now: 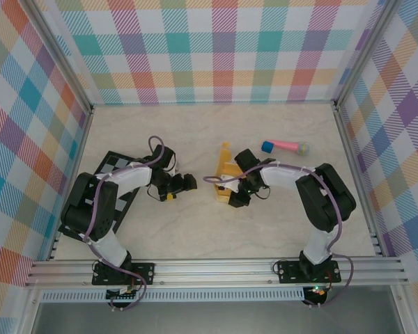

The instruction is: Fold the paper box

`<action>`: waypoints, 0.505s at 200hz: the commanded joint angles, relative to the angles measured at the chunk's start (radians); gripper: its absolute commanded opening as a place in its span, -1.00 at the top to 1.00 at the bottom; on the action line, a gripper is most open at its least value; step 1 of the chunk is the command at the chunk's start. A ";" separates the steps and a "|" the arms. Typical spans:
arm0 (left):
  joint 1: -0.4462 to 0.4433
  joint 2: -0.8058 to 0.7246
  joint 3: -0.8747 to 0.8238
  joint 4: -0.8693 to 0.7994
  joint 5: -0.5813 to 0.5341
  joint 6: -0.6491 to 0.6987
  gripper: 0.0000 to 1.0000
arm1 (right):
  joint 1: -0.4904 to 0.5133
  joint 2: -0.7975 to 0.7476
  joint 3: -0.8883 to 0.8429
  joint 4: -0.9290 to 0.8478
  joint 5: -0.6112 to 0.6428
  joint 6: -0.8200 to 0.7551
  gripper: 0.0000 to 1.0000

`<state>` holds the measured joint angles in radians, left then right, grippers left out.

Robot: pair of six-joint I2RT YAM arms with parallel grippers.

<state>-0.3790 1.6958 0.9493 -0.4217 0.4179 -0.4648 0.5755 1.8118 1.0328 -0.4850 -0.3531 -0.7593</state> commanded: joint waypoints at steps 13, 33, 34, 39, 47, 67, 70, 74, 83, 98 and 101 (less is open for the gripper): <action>-0.026 0.079 0.016 0.201 0.102 0.005 -0.82 | -0.006 0.101 0.090 -0.204 -0.023 0.014 0.70; -0.023 0.080 0.021 0.199 0.108 0.003 -0.82 | -0.008 0.163 0.150 -0.283 -0.006 0.019 0.68; -0.023 0.080 0.021 0.199 0.109 0.002 -0.81 | -0.008 0.166 0.151 -0.286 -0.006 0.019 0.68; -0.021 0.080 0.022 0.200 0.111 0.001 -0.82 | -0.010 0.180 0.161 -0.301 -0.006 0.022 0.68; -0.020 0.081 0.023 0.198 0.113 -0.001 -0.82 | -0.008 0.199 0.175 -0.312 -0.003 0.027 0.68; -0.019 0.077 0.025 0.198 0.110 -0.005 -0.82 | -0.010 0.200 0.178 -0.291 0.004 0.053 0.68; -0.020 0.076 0.025 0.199 0.111 -0.007 -0.82 | -0.010 0.197 0.176 -0.286 0.003 0.057 0.67; -0.020 0.076 0.026 0.199 0.110 -0.008 -0.82 | -0.013 0.191 0.175 -0.278 -0.004 0.062 0.68; -0.020 0.077 0.028 0.199 0.111 -0.010 -0.82 | -0.018 0.180 0.173 -0.260 -0.026 0.073 0.67; -0.019 0.077 0.031 0.201 0.109 -0.013 -0.82 | -0.022 0.166 0.171 -0.237 -0.044 0.086 0.64; -0.018 0.077 0.033 0.200 0.108 -0.014 -0.82 | -0.021 0.164 0.171 -0.234 -0.044 0.089 0.63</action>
<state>-0.3771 1.7065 0.9668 -0.4423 0.4221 -0.4831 0.5617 1.9526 1.2316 -0.6968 -0.3977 -0.7303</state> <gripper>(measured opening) 0.910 0.172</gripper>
